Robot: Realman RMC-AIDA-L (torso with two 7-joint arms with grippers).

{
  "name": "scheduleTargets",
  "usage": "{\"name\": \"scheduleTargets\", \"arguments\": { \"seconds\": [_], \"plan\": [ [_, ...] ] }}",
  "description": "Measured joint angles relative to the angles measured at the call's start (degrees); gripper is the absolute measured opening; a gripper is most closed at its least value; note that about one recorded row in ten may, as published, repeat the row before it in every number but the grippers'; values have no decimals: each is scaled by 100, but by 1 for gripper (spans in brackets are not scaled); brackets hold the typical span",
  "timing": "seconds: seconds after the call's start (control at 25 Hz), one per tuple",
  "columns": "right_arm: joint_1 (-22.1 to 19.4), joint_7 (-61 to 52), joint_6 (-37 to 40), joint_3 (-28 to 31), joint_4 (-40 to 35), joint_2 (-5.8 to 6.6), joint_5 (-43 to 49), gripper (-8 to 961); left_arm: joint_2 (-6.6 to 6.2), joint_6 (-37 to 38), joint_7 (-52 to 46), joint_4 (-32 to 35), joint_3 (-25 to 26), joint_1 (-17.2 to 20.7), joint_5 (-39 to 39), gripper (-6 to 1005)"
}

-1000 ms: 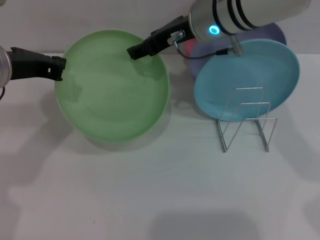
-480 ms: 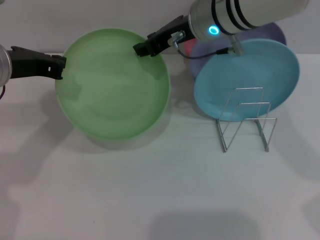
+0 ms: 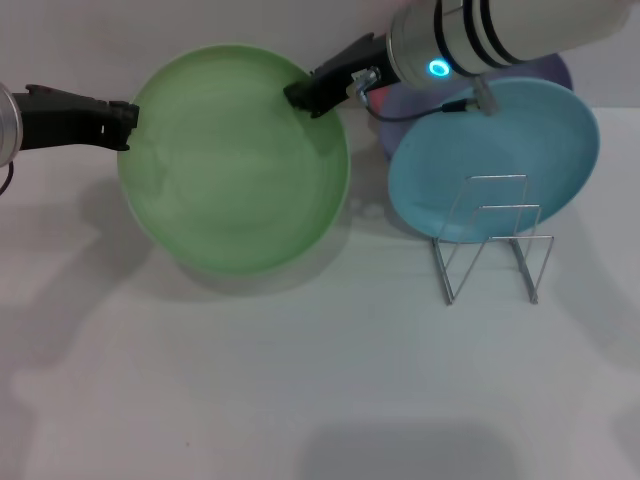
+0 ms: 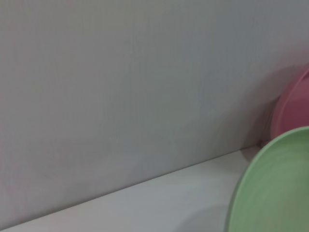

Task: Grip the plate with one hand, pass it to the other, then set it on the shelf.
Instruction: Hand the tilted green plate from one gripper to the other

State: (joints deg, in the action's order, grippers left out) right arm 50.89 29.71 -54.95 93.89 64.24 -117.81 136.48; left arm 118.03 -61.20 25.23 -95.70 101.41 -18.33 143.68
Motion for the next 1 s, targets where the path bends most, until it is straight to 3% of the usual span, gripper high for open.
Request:
{"name": "scheduleTargets", "arguments": {
  "seconds": [0.12,0.32,0.44,0.72,0.88,1.0],
  "plan": [
    [-189,7,37,10,369,-54,82,279,5,4,25,10,5,20,-8,28],
    [-307,8,29,-17,597,-89,136,126,13,61,34,-6,-25,85,-8,30],
    [-346,11,14,-32,648,-94,149,52,17,81,34,-31,-30,109,-8,198],
    [-565,-15,13,-151,1082,-105,296,50,17,185,34,-286,-14,297,1,344],
    [-904,117,39,-142,1592,-101,400,50,11,590,86,-479,-1,555,37,427],
    [-1077,259,62,-74,1829,-103,427,50,5,1206,111,-510,45,785,53,566]
  ]
}}
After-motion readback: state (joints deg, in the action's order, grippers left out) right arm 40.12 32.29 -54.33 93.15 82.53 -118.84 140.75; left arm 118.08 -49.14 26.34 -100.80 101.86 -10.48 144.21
